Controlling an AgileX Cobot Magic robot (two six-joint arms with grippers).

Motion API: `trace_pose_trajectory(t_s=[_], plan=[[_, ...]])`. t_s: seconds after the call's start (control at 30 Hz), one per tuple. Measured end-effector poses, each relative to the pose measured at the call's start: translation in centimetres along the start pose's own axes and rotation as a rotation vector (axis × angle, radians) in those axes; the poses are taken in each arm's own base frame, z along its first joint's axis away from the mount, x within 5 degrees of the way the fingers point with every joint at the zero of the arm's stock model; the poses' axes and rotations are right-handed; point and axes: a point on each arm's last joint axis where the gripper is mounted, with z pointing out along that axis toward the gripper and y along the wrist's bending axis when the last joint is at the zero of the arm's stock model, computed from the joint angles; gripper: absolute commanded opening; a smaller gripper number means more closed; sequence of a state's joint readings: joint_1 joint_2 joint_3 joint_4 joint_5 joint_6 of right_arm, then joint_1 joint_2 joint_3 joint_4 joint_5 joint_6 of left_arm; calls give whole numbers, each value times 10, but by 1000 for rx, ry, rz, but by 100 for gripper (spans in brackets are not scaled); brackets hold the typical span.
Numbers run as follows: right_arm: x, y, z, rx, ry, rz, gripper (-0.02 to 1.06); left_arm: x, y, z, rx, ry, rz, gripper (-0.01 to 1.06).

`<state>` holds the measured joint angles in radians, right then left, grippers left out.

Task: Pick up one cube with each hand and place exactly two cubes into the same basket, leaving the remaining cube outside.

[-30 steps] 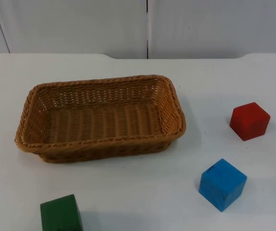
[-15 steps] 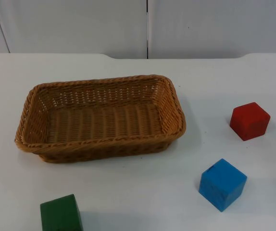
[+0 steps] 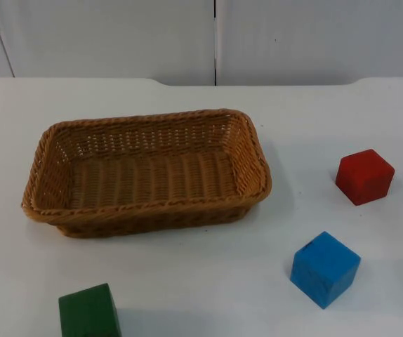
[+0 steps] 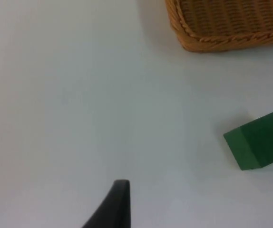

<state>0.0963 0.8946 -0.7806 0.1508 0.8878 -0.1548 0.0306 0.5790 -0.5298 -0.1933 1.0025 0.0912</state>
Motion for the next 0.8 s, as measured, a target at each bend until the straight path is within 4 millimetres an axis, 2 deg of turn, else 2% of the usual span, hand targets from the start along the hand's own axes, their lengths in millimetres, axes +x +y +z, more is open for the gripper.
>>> trace_pose_trajectory(t_s=[0.33,0.8], plan=[[-6,6,23,-100,68,6,105,-10,-8,22,131,112,41,105],[-8,4,43,-116,140,19,105,-20,-13,51,256,250,68,105]])
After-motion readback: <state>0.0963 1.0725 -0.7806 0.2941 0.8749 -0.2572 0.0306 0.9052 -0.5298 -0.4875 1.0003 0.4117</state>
